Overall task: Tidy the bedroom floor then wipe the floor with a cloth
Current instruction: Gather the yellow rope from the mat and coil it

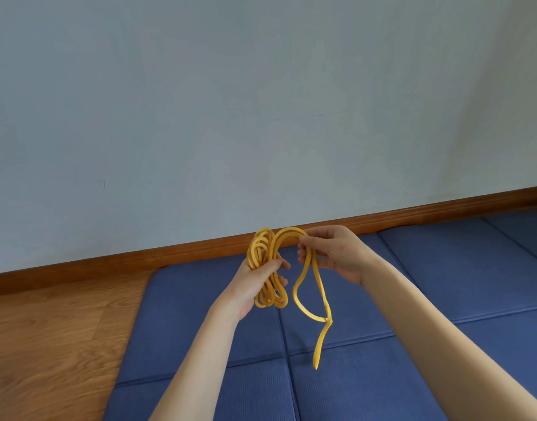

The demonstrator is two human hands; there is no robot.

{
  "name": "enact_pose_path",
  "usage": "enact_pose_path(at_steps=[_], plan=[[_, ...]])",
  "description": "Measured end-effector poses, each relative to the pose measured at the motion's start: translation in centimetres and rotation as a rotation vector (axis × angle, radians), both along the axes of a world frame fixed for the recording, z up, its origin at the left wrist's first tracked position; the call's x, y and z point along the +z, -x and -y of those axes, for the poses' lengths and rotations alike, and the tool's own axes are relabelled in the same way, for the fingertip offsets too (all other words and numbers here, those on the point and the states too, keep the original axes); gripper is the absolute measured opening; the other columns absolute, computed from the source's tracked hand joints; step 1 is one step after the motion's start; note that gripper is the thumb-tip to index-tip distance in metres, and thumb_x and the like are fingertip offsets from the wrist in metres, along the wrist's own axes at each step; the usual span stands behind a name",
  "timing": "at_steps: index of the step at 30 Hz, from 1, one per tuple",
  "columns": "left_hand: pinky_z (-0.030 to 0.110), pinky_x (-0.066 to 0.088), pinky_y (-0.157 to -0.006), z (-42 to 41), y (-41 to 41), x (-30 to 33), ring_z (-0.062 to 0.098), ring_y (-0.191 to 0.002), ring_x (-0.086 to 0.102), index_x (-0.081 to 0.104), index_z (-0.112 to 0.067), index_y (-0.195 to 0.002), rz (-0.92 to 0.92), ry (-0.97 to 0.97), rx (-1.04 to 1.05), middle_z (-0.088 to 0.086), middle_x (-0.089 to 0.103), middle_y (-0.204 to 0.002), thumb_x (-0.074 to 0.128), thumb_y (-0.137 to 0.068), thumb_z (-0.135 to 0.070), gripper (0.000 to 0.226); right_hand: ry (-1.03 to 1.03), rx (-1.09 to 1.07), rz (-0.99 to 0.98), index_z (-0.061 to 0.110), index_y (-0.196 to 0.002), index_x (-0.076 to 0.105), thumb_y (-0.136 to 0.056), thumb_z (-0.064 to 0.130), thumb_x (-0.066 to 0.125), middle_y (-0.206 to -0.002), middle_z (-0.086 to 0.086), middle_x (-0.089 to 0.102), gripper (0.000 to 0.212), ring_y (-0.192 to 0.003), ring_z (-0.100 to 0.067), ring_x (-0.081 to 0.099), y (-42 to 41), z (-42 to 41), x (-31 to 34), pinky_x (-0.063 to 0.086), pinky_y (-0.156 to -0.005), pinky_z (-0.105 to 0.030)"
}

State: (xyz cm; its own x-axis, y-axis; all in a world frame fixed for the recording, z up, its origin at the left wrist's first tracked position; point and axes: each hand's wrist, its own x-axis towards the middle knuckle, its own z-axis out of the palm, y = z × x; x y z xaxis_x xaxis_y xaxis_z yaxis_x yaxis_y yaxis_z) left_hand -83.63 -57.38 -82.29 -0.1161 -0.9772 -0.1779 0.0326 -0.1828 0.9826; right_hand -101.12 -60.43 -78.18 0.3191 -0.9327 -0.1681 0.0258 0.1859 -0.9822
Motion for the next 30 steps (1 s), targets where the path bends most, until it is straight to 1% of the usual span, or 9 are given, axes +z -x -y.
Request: enact_pose_path(at_steps=[4, 9, 12, 14, 16, 20, 23, 25, 30], plan=[[0.023, 0.044, -0.050, -0.1, 0.7, 0.0, 0.010, -0.051, 0.052, 0.058, -0.010, -0.086, 0.067, 0.073, 0.030, 0.000, 0.056, -0.056, 0.065, -0.074, -0.042, 0.035, 0.023, -0.049, 0.022, -0.002, -0.091, 0.063, -0.091, 0.004, 0.057, -0.074, -0.010, 0.060, 0.008, -0.067, -0.018, 0.061, -0.8, -0.3, 0.5, 0.058, -0.069, -0.027], [0.023, 0.045, -0.050, -0.3, 1.3, -0.2, 0.011, -0.051, 0.049, 0.061, -0.015, -0.081, 0.055, 0.088, -0.060, 0.001, 0.062, -0.062, 0.072, -0.069, -0.039, 0.029, 0.144, -0.073, -0.156, 0.007, -0.089, 0.063, -0.087, 0.008, 0.063, -0.079, -0.010, 0.066, 0.002, -0.073, -0.020, 0.067, -2.2, -0.9, 0.6, 0.059, -0.068, -0.033], [0.020, 0.043, -0.050, -0.8, 1.4, -0.1, 0.006, -0.050, 0.049, 0.071, -0.030, -0.069, 0.005, 0.087, -0.165, -0.008, 0.067, -0.063, 0.075, -0.064, -0.046, 0.018, 0.235, -0.089, -0.298, 0.011, -0.089, 0.063, -0.085, 0.013, 0.067, -0.075, -0.004, 0.064, 0.006, -0.063, -0.013, 0.064, -2.8, -1.2, 0.5, 0.049, -0.052, -0.020], [0.021, 0.043, -0.053, -0.8, 1.4, 0.0, 0.006, -0.050, 0.049, 0.071, -0.031, -0.065, -0.053, 0.098, -0.190, -0.009, 0.062, -0.056, 0.076, -0.057, -0.052, 0.024, 0.305, -0.106, -0.372, 0.015, -0.087, 0.063, -0.083, 0.015, 0.069, -0.075, -0.001, 0.063, 0.008, -0.066, -0.013, 0.062, -3.1, -1.3, 0.3, 0.047, -0.054, -0.020], [0.024, 0.041, -0.055, -0.6, 1.6, 0.0, 0.009, -0.048, 0.047, 0.069, -0.027, -0.063, -0.082, 0.094, -0.123, -0.004, 0.055, -0.050, 0.084, -0.059, -0.044, 0.023, 0.379, -0.123, -0.447, 0.018, -0.086, 0.063, -0.080, 0.017, 0.071, -0.075, 0.005, 0.063, 0.011, -0.068, -0.009, 0.060, -3.3, -1.4, 0.4, 0.046, -0.056, -0.017], [0.022, 0.039, -0.048, -0.4, 2.1, 0.2, 0.008, -0.041, 0.043, 0.063, -0.015, -0.068, -0.089, 0.043, 0.019, -0.001, 0.048, -0.043, 0.066, -0.082, -0.004, 0.018, 0.475, -0.089, -0.554, 0.016, -0.090, 0.064, -0.077, 0.022, 0.074, -0.073, 0.008, 0.060, 0.016, -0.065, -0.004, 0.055, -3.6, -1.4, 1.0, 0.041, -0.052, -0.009], [0.020, 0.040, -0.044, -0.5, 1.9, 0.4, 0.008, -0.041, 0.044, 0.064, -0.011, -0.077, -0.169, 0.030, 0.054, 0.001, 0.050, -0.049, 0.068, -0.078, -0.010, 0.005, 0.443, -0.023, -0.500, 0.015, -0.097, 0.066, -0.081, 0.026, 0.071, -0.079, 0.001, 0.066, 0.020, -0.072, -0.013, 0.063, -3.3, -1.3, 1.4, 0.052, -0.063, -0.022], [0.020, 0.041, -0.044, -0.5, 1.5, 0.5, 0.007, -0.040, 0.045, 0.065, -0.011, -0.078, -0.216, 0.019, 0.049, 0.002, 0.055, -0.056, 0.071, -0.069, -0.018, 0.013, 0.395, -0.033, -0.407, 0.014, -0.102, 0.064, -0.084, 0.026, 0.068, -0.084, -0.006, 0.070, 0.022, -0.079, -0.020, 0.067, -2.8, -1.2, 1.5, 0.056, -0.074, -0.033], [0.021, 0.049, -0.046, -0.9, 1.4, 0.8, 0.008, -0.039, 0.050, 0.070, -0.012, -0.070, -0.353, -0.005, 0.062, 0.011, 0.058, -0.066, 0.061, -0.078, -0.022, 0.015, 0.360, -0.051, -0.228, 0.011, -0.101, 0.064, -0.086, 0.015, 0.067, -0.085, -0.017, 0.070, 0.016, -0.080, -0.027, 0.069, -1.9, -1.1, 1.7, 0.058, -0.077, -0.034]])
